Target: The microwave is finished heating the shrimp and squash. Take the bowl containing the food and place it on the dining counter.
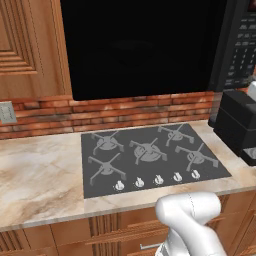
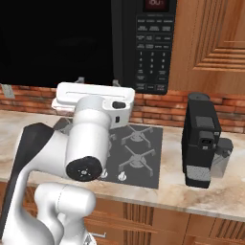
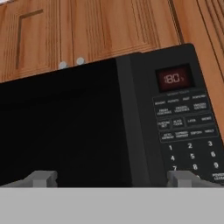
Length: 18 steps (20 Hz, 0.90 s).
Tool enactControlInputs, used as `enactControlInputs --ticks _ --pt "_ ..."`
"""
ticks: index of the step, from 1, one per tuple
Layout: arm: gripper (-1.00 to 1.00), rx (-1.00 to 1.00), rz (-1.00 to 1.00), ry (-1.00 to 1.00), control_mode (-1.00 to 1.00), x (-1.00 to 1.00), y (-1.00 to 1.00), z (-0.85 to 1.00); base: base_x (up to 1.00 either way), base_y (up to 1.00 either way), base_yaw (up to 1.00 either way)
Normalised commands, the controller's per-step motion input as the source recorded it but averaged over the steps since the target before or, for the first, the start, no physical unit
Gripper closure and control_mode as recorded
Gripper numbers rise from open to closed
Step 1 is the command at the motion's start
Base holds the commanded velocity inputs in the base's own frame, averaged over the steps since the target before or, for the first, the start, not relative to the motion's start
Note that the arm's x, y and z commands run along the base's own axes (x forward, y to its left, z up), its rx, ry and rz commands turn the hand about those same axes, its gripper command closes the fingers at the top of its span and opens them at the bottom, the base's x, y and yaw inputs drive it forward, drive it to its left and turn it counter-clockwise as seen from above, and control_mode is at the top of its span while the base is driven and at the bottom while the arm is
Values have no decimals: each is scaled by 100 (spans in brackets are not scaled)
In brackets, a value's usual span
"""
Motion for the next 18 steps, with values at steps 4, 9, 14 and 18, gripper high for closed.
enactControlInputs --ticks 4,9,14,18 --pt "-100 0 0 -8 -100 70 2 23 0 0 0" --pt "-100 0 0 -3 -100 73 0 19 0 0 0" --pt "-100 0 0 6 -100 79 0 0 0 0 0" --pt "-100 0 0 8 -100 70 0 0 0 0 0"
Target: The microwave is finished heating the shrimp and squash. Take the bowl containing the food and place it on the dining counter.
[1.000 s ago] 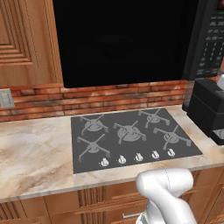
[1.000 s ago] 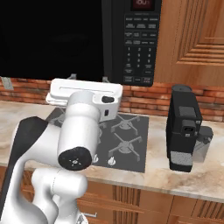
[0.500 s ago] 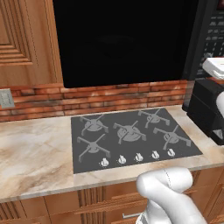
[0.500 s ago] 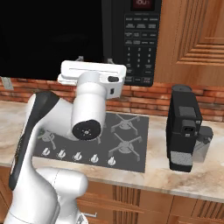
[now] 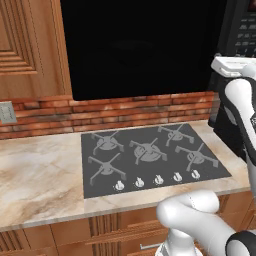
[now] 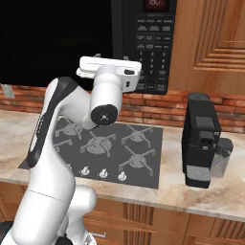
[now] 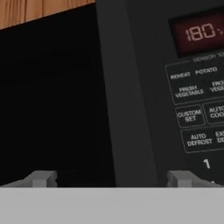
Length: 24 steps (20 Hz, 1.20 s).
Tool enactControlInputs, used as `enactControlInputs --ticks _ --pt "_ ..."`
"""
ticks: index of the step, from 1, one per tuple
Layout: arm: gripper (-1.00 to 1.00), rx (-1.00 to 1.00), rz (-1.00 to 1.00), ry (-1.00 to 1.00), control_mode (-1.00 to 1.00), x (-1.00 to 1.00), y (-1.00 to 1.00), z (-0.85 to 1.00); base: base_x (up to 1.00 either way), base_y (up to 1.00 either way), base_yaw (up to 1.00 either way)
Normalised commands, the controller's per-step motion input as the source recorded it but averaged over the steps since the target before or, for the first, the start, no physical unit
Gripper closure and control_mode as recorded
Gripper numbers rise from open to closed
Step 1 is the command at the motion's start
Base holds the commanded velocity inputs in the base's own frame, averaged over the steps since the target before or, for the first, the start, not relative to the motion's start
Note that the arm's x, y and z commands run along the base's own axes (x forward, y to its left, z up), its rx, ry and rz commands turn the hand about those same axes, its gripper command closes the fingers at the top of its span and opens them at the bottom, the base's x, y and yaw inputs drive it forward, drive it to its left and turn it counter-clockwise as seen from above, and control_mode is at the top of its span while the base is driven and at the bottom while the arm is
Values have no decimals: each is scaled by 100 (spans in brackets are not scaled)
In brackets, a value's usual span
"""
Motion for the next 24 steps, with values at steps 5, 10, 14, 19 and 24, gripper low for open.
enactControlInputs --ticks 5,10,14,19,24 --pt "-100 0 0 5 -100 58 -19 0 0 0 0" --pt "-100 0 0 2 -100 53 -19 0 0 0 0" --pt "-100 0 0 2 -100 56 -12 0 0 0 0" --pt "100 0 0 2 -100 46 -9 0 0 0 0" --pt "100 0 0 3 -100 11 -1 0 0 0 0"
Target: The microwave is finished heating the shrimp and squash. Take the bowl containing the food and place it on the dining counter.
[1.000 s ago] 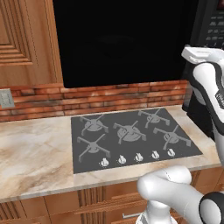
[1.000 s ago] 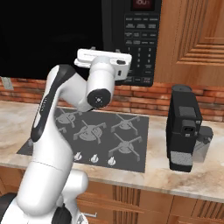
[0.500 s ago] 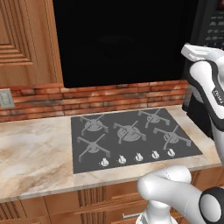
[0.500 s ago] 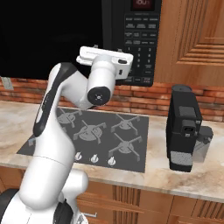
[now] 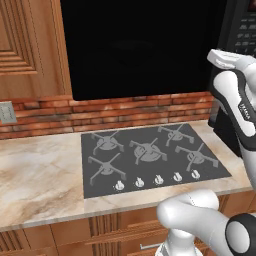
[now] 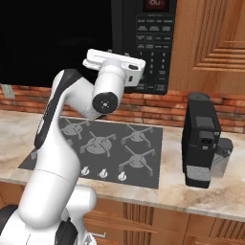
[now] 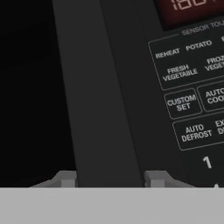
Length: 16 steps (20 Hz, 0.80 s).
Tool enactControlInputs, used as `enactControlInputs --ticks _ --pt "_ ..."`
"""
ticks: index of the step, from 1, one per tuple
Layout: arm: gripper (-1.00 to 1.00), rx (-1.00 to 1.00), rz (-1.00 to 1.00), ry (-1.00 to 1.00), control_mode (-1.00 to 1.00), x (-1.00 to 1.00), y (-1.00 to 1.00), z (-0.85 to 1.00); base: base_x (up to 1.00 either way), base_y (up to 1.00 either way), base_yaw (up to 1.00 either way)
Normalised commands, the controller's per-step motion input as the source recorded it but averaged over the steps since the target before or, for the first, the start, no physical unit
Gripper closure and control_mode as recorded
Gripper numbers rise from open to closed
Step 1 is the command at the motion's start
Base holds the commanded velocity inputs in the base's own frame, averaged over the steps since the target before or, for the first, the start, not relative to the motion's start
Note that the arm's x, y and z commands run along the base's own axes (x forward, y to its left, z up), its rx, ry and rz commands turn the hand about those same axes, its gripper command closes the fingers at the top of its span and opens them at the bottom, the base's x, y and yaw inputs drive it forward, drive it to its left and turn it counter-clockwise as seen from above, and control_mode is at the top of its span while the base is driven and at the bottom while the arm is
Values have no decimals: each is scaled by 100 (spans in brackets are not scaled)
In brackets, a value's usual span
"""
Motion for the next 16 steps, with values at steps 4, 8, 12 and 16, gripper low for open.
enactControlInputs --ticks 4,8,12,16 --pt "100 0 0 2 -100 0 0 0 0 0 0" --pt "100 0 0 0 -100 0 0 0 0 0 0" --pt "100 0 0 0 -100 0 0 0 0 0 0" --pt "100 0 0 0 -100 -19 0 0 0 0 0"
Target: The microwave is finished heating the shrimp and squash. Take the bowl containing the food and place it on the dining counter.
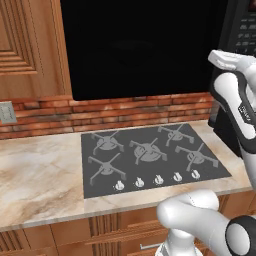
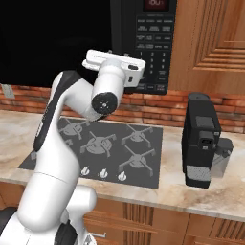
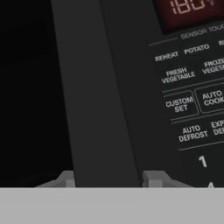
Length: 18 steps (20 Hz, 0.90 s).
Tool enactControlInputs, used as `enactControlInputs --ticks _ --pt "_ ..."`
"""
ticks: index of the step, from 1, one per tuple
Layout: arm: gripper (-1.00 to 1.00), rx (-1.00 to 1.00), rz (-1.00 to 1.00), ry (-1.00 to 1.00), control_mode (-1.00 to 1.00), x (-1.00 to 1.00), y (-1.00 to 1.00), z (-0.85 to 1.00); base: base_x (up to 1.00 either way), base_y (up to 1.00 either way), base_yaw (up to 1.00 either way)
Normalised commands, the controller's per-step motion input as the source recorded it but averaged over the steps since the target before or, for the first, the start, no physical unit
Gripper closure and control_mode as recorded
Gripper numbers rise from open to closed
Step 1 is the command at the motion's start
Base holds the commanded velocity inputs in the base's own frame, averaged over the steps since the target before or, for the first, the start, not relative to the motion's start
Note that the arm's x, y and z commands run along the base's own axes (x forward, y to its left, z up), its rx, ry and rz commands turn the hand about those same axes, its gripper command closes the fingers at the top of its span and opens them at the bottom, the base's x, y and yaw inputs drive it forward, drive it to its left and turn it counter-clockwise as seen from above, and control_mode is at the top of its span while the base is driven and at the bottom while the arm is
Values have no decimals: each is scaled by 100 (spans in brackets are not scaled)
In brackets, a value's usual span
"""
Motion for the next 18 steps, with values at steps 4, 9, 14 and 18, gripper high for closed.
enactControlInputs --ticks 4,9,14,18 --pt "100 0 0 -3 -100 -66 -1 2 0 0 0" --pt "100 1 0 -8 -100 -97 -10 16 0 0 0" --pt "100 1 0 -5 -100 -100 -18 30 0 0 0" --pt "100 0 0 0 -100 -100 -18 39 0 0 0"
